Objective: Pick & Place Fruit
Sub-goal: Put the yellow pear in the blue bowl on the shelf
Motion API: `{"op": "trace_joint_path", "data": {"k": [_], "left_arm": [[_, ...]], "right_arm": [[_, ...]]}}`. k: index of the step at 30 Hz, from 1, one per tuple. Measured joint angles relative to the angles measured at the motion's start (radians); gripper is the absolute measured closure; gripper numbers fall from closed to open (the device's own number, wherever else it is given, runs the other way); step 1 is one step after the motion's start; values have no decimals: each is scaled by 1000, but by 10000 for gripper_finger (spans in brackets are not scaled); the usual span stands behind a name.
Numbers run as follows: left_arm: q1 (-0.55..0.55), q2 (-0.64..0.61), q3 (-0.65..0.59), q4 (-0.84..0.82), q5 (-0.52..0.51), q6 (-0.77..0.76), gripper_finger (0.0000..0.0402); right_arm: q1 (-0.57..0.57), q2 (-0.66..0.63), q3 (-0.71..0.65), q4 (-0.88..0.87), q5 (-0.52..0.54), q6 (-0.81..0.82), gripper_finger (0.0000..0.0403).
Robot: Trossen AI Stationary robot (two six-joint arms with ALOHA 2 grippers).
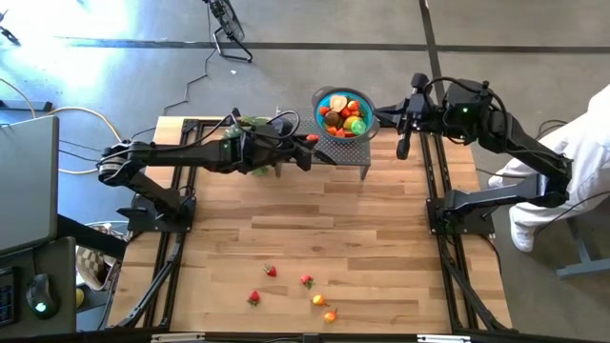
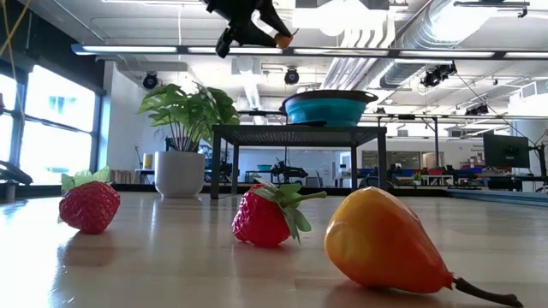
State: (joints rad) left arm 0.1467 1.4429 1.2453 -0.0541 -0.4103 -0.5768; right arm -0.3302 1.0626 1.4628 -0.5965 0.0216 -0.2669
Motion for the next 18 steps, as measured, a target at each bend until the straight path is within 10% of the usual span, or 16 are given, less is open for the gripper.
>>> {"op": "trace_joint_path", "data": {"k": [18], "left_arm": [[59,4,0,9,-2,-29,284]], "right_arm": [[-147,-30,0,3,-177,-45,401]]}}
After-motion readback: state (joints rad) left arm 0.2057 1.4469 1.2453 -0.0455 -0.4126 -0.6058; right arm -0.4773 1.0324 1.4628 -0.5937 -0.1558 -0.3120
